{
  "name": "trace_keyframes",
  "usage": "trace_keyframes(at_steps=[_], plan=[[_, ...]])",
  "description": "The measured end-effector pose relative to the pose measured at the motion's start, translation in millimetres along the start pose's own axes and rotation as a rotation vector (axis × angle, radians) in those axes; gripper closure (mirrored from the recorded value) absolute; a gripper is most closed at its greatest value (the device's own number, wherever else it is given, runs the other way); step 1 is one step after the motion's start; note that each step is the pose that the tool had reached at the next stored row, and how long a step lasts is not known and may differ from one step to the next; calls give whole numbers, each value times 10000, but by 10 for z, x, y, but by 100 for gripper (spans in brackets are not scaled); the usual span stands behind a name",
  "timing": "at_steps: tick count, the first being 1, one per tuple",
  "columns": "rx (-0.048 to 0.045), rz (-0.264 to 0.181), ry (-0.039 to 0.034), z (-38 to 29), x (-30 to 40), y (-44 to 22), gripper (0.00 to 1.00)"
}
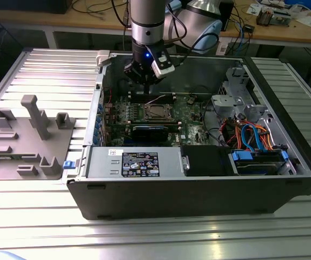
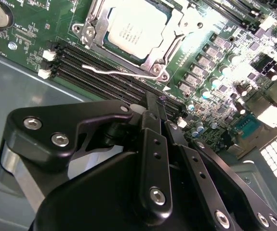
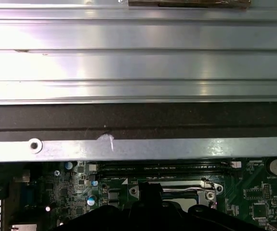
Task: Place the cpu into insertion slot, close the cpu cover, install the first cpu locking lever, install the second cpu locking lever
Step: 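Install the first cpu locking lever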
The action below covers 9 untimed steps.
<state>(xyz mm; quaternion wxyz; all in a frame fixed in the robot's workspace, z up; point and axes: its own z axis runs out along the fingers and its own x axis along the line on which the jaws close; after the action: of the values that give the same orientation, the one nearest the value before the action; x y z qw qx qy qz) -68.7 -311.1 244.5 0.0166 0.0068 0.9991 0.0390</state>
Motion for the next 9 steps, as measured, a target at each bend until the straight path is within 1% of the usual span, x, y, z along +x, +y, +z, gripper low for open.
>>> trace_keyframes(at_steps=[1,4,9], plan=[[-17,5,-2,14,0,-14,89],[-16,5,-1,33,-7,-15,89],[-16,7,0,64,-50,-17,89]])
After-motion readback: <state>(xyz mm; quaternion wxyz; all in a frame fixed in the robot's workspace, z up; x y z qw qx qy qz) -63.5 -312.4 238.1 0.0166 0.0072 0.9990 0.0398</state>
